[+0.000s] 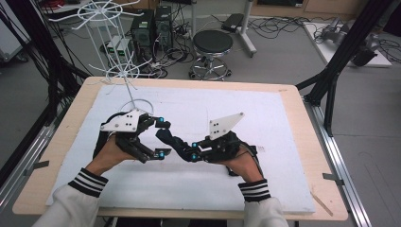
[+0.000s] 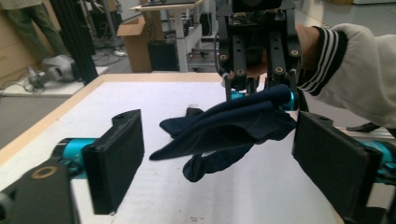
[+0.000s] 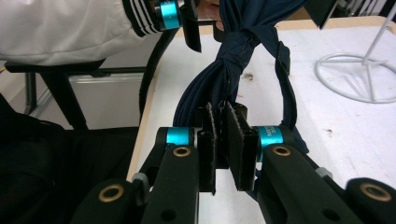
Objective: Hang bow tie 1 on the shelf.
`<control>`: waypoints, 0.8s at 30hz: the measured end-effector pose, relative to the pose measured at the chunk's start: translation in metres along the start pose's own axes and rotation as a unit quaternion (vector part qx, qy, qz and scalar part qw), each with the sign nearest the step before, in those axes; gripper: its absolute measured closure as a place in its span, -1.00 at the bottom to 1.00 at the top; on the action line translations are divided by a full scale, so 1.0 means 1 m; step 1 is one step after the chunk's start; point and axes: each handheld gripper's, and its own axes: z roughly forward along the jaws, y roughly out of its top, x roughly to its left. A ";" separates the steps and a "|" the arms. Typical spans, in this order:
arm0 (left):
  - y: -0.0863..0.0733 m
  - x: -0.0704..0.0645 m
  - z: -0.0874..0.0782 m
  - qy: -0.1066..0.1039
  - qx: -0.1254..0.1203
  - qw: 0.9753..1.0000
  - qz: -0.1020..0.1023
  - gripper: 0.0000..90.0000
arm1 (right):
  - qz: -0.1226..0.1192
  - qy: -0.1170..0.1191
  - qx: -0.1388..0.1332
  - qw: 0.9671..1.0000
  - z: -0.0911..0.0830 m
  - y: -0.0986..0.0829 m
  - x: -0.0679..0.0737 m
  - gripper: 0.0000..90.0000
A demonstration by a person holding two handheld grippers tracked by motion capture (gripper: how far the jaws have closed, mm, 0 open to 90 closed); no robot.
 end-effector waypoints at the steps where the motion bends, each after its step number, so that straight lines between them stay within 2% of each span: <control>1: 0.000 0.000 0.000 -0.004 -0.002 1.000 -0.003 -0.57 | -0.002 -0.001 0.001 1.000 0.001 0.000 0.000 0.85; 5: 0.000 0.000 0.001 -0.015 0.000 1.000 -0.001 -0.41 | -0.002 0.001 0.002 1.000 0.003 0.000 0.000 0.85; 10: 0.000 0.000 -0.001 -0.016 -0.009 1.000 -0.008 -0.23 | -0.004 0.001 0.004 1.000 0.004 0.001 0.000 0.85; 19: 0.001 -0.002 -0.006 -0.017 -0.019 1.000 -0.004 0.09 | 0.000 -0.002 0.001 1.000 0.003 0.000 0.000 0.85; 24: 0.000 -0.003 -0.008 -0.019 -0.024 1.000 -0.003 0.33 | 0.004 -0.006 -0.002 1.000 0.003 -0.001 -0.001 0.85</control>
